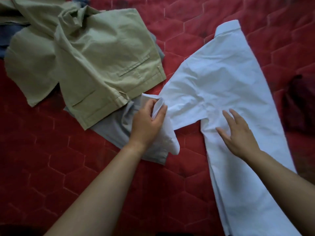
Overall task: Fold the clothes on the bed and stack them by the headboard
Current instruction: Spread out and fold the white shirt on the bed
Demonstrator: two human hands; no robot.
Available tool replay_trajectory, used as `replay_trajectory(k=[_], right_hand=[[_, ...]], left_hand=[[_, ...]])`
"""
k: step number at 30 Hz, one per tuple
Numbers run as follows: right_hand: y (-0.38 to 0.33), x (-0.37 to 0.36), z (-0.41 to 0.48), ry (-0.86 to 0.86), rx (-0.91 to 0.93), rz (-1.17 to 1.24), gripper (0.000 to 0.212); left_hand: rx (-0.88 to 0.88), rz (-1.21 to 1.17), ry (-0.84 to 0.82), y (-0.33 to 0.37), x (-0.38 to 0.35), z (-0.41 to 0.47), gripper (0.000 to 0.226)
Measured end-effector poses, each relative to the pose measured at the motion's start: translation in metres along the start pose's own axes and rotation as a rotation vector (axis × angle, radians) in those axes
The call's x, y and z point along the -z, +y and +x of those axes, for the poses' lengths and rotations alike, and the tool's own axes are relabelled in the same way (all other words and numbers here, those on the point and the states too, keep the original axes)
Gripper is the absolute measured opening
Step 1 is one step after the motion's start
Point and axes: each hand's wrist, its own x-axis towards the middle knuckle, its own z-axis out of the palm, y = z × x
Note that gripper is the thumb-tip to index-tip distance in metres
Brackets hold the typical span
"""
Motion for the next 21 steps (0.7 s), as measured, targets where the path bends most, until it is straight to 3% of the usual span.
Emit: replay_trajectory(k=[3,10,12,17,21], right_hand=[[0.039,0.032,-0.016,0.043,-0.062,0.075,0.065],[0.121,0.095,-0.048,0.117,-0.12,0.148,0.056],[0.129,0.095,-0.047,0.116,-0.11,0.184,0.052],[0.094,0.067,-0.018,0.043,0.051,0.3,0.042],[0.052,0.039,0.009,-0.074,0.178,0.267,0.048]], left_hand=[[-0.053,-0.008,-0.165,0.034,-0.064,-0.015,0.009],[-0.051,0.25,-0.732,0.075,-0.208,-0.053,0.05],[-0.073,0.291,-0.682,0.07,-0.214,-0.053,0.047],[-0.117,0.288,-0.32,0.045,-0.172,-0.028,0.029],[-0.104,0.401,-0.17,0.029,-0.129,-0.002,0.022]])
